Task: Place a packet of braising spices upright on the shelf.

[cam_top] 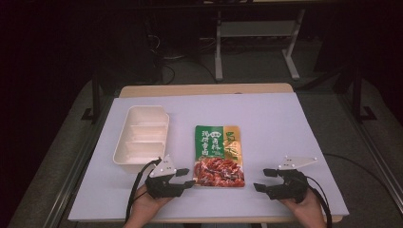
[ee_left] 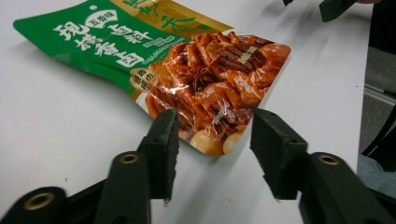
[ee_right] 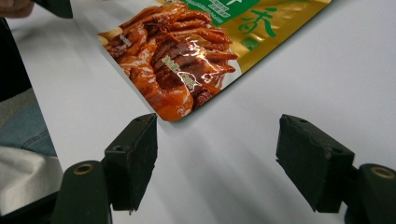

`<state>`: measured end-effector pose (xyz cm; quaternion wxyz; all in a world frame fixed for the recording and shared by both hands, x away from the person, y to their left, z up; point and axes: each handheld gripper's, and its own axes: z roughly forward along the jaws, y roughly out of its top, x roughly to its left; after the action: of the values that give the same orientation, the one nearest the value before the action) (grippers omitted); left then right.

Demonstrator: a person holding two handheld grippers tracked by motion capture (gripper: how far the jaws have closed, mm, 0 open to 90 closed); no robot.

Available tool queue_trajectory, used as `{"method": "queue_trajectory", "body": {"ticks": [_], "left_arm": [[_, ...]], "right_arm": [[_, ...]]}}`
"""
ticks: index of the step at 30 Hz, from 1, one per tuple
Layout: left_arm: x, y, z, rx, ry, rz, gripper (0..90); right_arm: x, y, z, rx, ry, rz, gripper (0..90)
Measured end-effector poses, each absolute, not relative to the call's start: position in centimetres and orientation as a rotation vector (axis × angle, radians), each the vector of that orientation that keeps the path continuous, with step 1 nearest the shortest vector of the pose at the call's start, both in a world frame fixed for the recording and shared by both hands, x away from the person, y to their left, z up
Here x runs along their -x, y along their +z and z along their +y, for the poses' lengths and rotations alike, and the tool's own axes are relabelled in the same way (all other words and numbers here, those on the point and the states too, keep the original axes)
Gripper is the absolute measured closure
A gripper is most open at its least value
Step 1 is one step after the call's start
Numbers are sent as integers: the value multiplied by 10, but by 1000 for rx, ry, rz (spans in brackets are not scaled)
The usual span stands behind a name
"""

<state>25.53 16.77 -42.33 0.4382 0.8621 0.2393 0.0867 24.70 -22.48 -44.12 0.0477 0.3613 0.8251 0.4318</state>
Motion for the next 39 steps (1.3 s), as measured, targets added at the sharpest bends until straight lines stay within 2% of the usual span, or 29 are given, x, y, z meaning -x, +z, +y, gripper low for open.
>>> {"method": "queue_trajectory", "body": {"ticks": [1, 6, 7, 11, 16, 25, 39], "left_arm": [[-257, -423, 165, -2153, 225, 597, 599], [-265, -425, 152, -2184, 239, 621, 645], [-266, -425, 150, -2191, 238, 622, 708], [-271, -428, 141, -2225, 208, 608, 821], [-276, -433, 135, -2265, 176, 591, 866], [-276, -442, 128, -2345, 164, 576, 895], [-276, -446, 132, -2319, 159, 561, 898]], "right_arm": [[-247, -441, -225, -1104, 1314, 2512, 278], [-247, -441, -226, -1105, 1331, 2501, 274], [-247, -440, -226, -1107, 1335, 2494, 272], [-249, -438, -226, -1106, 1336, 2479, 259], [-253, -438, -224, -1110, 1336, 2483, 253], [-270, -434, -208, -1098, 1310, 2529, 241], [-328, -421, -198, -1181, 1290, 2546, 235]]}}
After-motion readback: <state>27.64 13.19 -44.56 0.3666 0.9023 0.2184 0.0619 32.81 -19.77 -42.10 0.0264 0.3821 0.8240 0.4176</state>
